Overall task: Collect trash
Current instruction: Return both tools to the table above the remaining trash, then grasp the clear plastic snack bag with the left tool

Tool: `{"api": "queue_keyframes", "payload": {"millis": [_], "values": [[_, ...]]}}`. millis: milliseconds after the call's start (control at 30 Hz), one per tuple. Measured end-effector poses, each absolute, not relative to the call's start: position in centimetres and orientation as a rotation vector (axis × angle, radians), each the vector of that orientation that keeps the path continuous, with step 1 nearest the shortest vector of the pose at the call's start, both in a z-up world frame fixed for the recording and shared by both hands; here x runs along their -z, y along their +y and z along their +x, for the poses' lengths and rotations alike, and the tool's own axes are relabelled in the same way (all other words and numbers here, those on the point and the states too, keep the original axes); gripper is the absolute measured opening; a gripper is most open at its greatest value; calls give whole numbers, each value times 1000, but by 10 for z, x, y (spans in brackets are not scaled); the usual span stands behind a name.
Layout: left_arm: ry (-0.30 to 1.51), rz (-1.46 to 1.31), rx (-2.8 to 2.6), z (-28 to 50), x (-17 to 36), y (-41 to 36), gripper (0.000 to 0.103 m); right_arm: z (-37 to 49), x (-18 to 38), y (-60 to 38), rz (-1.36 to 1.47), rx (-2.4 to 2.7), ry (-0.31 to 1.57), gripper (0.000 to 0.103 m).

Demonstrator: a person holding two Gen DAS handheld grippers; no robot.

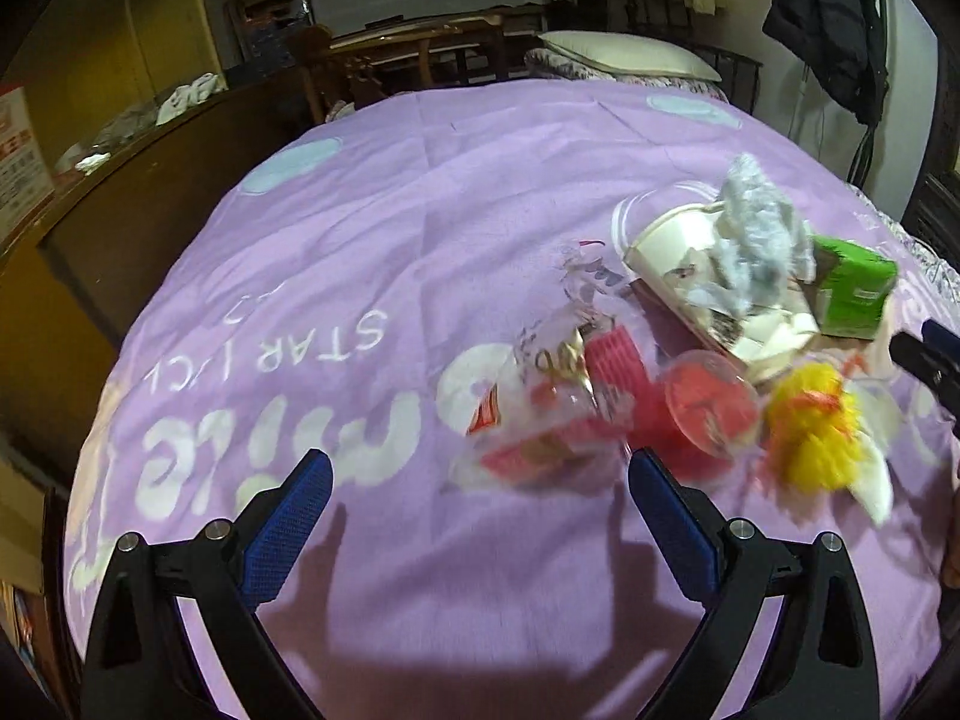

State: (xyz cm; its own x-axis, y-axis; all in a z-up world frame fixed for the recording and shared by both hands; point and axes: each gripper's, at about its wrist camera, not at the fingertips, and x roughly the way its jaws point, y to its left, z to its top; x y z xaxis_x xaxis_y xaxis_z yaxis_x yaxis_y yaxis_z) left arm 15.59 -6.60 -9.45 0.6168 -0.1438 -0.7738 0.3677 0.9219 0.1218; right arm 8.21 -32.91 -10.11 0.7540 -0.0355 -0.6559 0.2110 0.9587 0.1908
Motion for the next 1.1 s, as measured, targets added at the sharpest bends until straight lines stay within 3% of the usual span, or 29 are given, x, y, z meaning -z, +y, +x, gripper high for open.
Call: {"api": "queue_keyframes", "payload": {"millis": [367,533,1100], "values": [[871,212,403,189,115,-90,96,86,115,-346,378,92,758,96],[838,113,398,184,114,-69,56,86,115,-347,399,84,751,96],[777,44,348,154,86,-35,56,110,96,-338,291,113,726,96]]}}
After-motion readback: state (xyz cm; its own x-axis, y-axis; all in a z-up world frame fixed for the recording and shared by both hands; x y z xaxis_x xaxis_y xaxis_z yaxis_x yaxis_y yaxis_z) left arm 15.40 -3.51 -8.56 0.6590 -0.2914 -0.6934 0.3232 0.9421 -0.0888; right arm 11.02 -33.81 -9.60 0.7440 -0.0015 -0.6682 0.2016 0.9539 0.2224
